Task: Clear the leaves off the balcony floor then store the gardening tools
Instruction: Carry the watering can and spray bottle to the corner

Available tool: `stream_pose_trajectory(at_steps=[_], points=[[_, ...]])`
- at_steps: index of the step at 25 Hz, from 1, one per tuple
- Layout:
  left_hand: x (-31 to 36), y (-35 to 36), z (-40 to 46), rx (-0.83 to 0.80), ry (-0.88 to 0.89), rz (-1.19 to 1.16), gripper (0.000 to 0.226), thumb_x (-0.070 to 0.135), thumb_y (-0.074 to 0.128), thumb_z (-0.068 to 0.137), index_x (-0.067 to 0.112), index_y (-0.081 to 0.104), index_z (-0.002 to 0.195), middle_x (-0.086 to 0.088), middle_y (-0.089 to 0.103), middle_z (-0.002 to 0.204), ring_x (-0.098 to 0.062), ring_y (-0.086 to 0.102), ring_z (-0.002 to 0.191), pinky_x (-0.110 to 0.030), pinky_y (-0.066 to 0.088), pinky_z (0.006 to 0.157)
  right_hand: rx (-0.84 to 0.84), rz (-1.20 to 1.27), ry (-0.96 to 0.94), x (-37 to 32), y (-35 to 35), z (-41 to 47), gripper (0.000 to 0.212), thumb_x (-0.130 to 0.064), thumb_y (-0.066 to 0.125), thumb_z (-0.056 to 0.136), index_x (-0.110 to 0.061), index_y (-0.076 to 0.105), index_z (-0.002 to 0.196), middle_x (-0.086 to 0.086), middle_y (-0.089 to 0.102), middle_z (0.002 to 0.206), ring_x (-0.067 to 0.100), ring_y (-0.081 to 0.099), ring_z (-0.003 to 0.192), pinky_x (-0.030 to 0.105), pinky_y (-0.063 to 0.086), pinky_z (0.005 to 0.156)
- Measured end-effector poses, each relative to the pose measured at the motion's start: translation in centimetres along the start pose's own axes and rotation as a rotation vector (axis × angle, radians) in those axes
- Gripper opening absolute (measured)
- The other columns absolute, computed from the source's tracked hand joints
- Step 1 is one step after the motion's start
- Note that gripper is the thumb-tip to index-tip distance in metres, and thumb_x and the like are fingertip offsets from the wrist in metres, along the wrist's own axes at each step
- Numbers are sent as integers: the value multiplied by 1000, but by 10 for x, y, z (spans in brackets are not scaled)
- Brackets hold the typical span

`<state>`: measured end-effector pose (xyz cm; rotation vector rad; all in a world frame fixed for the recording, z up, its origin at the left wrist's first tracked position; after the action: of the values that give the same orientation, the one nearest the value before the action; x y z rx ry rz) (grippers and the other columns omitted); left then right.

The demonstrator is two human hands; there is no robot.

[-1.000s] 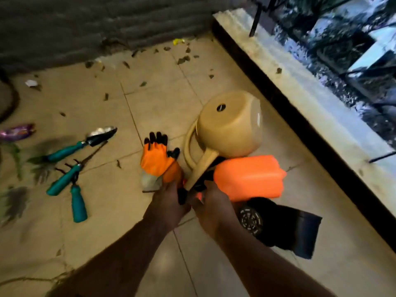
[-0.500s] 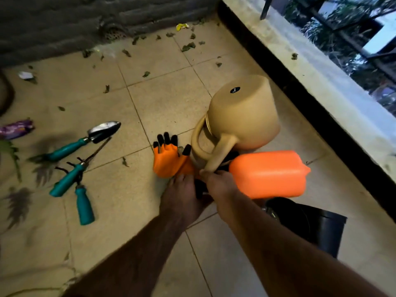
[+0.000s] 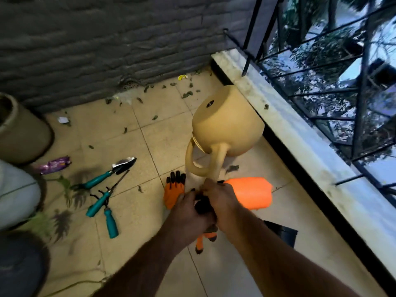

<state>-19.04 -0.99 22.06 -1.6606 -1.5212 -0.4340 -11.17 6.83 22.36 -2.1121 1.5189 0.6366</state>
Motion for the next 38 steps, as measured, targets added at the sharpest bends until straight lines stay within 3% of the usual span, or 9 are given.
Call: stream_pose_trajectory(at_steps=[4, 7, 10, 15, 19, 23, 27, 33, 38], points=[[33, -41, -34, -22, 79, -146, 28, 21, 54, 101, 28, 59, 127, 2, 53, 147, -13, 53, 122, -39, 47, 104, -80, 60, -9, -58, -21, -66, 30, -21, 54, 99, 2, 72, 105, 21, 75, 97, 33, 71, 85, 35, 55, 72], [71, -65, -64, 254, 134, 45, 60, 29, 58, 101, 34, 31, 154, 15, 34, 148, -1, 34, 131, -26, 35, 105, -185, 130, 24, -89, -35, -123, 30, -23, 53, 101, -1, 72, 98, 20, 77, 96, 32, 72, 80, 34, 58, 71], [113, -90, -82, 410, 267, 471, 88, 39, 66, 94, 35, 9, 160, 3, 1, 166, -17, 13, 150, -38, 30, 117, -332, 266, 2, -120, -51, -182, 22, -18, 57, 97, 0, 67, 95, 17, 69, 87, 26, 68, 68, 29, 59, 62], [155, -104, -96, 439, 437, 690, 35, 26, 70, 90, 36, 61, 122, 3, 46, 147, -25, 40, 140, -44, 41, 112, -433, 369, 34, -126, -85, -241, 28, -27, 63, 94, 1, 67, 92, 16, 63, 88, 22, 63, 71, 27, 52, 63], [183, -76, -129, 327, 553, 759, 16, 32, 56, 99, 39, 52, 113, 15, 61, 112, -14, 58, 111, -31, 44, 86, -414, 420, -57, -120, -120, -281, 34, -33, 56, 93, -6, 77, 89, 10, 74, 77, 20, 70, 66, 32, 57, 57], [196, -15, -147, 151, 603, 729, 19, 45, 51, 100, 39, 51, 118, 12, 62, 114, -18, 58, 106, -35, 48, 80, -187, 476, -113, -103, -177, -297, 40, -49, 63, 89, -14, 78, 99, 3, 78, 87, 19, 71, 85, 43, 55, 90], [189, 76, -170, -47, 523, 514, 14, 44, 60, 96, 33, 57, 104, 8, 64, 92, -15, 62, 88, -30, 47, 70, 3, 402, -53, -32, -240, -301, 38, -43, 46, 105, -15, 70, 115, 6, 79, 105, 25, 72, 96, 40, 52, 90], [171, 235, -223, -365, 121, -56, 38, 53, 69, 86, 18, 65, 98, -13, 67, 78, -23, 64, 71, -46, 58, 62, 62, -101, -126, 111, -319, -350, 31, -6, 61, 90, -32, 71, 77, -18, 72, 79, 5, 66, 80, 26, 56, 75], [190, 356, -283, -409, -293, -401, 37, 27, 52, 104, 13, 50, 70, -3, 42, 54, -16, 42, 45, -25, 43, 40, 195, -390, -136, 207, -391, -384, 38, -40, 65, 77, -33, 59, 115, -10, 66, 109, 17, 62, 102, 40, 57, 86]])
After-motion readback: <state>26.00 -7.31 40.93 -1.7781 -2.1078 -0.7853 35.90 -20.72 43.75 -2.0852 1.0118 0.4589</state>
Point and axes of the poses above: each hand's wrist, its own z-axis towards the middle knuckle, its own y-axis out of the palm, x = y × z, the point moved 3 cm from there along z, towards the middle knuckle
